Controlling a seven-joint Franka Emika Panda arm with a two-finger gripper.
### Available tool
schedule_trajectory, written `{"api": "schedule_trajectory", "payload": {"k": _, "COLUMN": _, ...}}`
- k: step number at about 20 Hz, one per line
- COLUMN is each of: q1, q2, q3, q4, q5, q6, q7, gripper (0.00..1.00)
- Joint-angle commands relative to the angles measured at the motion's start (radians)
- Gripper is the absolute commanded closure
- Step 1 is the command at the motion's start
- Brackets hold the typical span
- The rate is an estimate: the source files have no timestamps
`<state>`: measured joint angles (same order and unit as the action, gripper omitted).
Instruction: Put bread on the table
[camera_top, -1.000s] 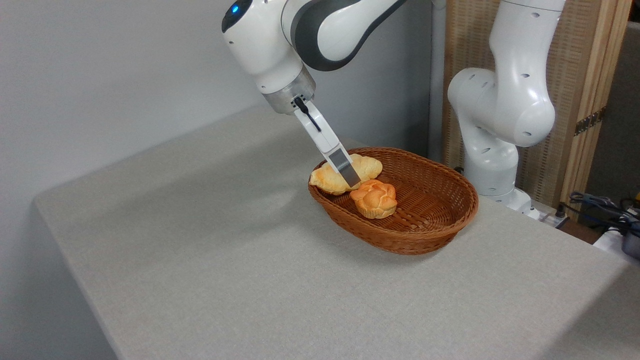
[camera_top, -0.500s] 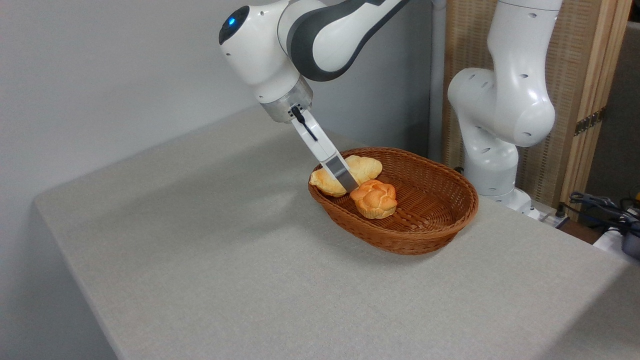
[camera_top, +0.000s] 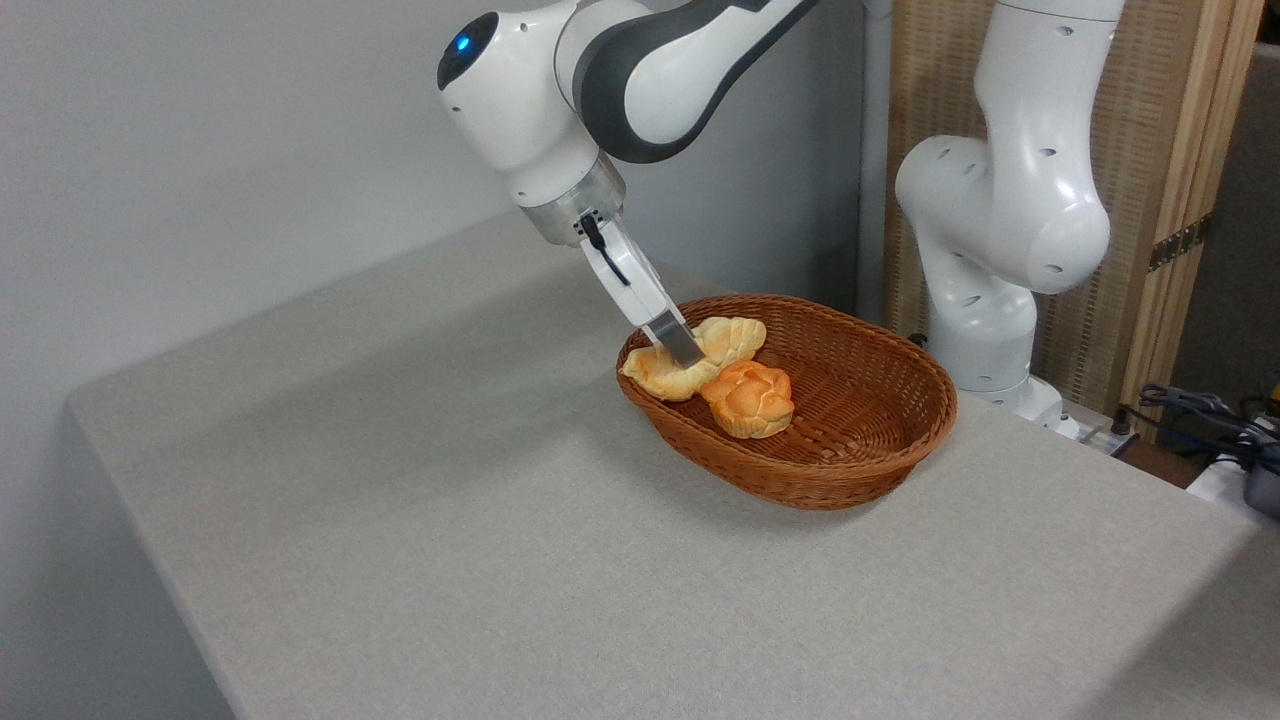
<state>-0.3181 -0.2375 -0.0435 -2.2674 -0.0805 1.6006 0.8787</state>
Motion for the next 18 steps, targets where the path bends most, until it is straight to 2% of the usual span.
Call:
{"api": "schedule_trajectory", "payload": {"k": 1, "q1": 0.001, "q2": 0.004, "q3": 0.01, "q4": -0.009, "q5": 0.001, "q6": 0.019, "q7": 0.023, "gripper": 1.0}}
{"api": "schedule_trajectory", "payload": {"k": 11, "q1": 0.002, "q2": -0.006, "q3": 0.013, "q4": -0.001, "q5": 0.001, "q6": 0.002, "q7": 0.033, "gripper": 1.0}}
{"api": "schedule_trajectory", "payload": {"k": 18, "q1": 0.001, "q2": -0.028, "q3": 0.037, "q4": 0.058, "q5": 0.002, "q6": -0.091, "q7": 0.066, "gripper": 1.0}}
